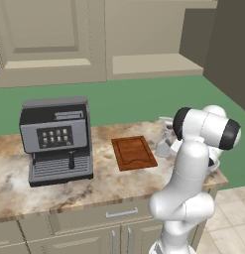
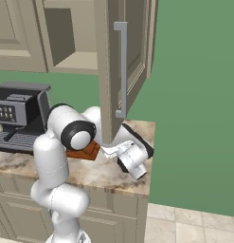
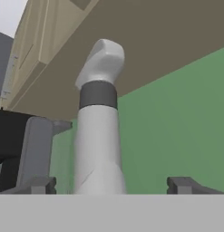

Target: Grab the spray bottle from the cabinet, then place it next to the cutting board for sanitizing. Then grab the dish brush from the countertop next to the sink and place it next to the cutting board.

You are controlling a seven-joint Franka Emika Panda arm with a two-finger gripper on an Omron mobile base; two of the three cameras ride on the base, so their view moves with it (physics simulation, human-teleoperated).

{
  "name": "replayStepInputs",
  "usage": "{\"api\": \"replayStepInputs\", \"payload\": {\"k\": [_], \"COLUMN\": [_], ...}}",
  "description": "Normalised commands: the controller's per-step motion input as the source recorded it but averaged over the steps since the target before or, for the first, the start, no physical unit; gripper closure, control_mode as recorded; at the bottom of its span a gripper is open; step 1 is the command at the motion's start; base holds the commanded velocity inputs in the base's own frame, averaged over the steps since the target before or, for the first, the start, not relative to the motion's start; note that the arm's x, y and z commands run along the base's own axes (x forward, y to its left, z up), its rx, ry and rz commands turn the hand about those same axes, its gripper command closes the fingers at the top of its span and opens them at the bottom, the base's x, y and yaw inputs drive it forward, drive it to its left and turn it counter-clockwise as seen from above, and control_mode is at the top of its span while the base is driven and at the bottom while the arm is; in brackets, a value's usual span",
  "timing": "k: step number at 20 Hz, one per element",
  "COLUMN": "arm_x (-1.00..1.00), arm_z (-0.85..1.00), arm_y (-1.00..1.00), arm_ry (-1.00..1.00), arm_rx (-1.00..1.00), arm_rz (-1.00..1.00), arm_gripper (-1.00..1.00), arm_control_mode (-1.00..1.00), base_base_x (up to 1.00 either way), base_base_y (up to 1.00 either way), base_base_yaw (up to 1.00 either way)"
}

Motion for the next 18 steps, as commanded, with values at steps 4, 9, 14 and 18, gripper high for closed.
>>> {"api": "replayStepInputs", "payload": {"k": [4, 9, 14, 18], "arm_x": [0.0, -0.33, -0.55, -0.76], "arm_z": [0.0, 0.01, 0.32, 0.87], "arm_y": [0.0, 0.0, 0.0, 0.0], "arm_ry": [0.0, -0.01, 0.0, 0.0], "arm_rx": [0.0, 0.03, 0.08, 0.1], "arm_rz": [0.0, -0.01, -0.09, -0.08], "arm_gripper": [-1.0, -1.0, -1.0, -1.0], "arm_control_mode": [-1.0, -1.0, -1.0, -1.0], "base_base_x": [0.0, 0.0, 0.0, 0.0], "base_base_y": [0.0, 0.0, 0.0, 0.0], "base_base_yaw": [0.0, 0.0, 0.0, 0.0]}}
